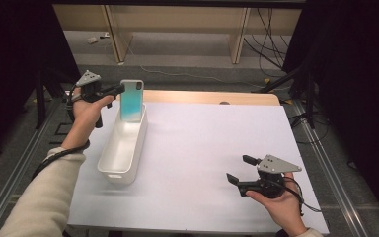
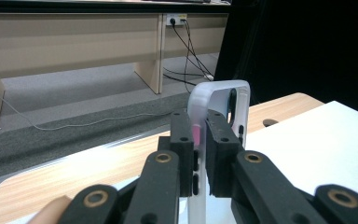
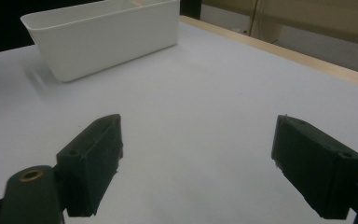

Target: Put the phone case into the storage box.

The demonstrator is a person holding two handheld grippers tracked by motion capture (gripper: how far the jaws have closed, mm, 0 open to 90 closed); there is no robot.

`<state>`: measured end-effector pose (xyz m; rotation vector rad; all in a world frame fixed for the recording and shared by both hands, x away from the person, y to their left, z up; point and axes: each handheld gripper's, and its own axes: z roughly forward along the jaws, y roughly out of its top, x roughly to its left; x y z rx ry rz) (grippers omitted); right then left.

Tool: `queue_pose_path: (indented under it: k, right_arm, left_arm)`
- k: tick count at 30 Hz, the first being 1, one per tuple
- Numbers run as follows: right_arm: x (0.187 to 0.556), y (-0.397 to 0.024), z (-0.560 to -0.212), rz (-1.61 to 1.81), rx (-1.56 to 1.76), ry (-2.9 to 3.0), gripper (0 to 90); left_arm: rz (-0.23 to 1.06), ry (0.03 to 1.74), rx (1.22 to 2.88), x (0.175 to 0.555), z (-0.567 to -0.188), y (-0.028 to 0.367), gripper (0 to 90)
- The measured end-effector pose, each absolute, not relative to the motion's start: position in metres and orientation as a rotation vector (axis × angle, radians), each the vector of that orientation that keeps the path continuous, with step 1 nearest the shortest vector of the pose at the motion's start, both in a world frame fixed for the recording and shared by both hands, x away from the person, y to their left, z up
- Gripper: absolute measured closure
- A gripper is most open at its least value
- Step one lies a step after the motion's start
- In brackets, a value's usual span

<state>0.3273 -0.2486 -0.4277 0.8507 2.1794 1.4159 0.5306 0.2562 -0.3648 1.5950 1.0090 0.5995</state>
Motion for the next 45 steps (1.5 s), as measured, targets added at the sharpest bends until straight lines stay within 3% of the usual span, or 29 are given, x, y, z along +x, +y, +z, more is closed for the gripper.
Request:
queue_pose_path:
  k: [45]
  right_arm:
    - [0.327,-0.249,-0.429,1.423,0.862,2.196,17.5]
  left_arm:
    - [0.608,1.04,1.643,0.548,-0.381,0.25,82.5]
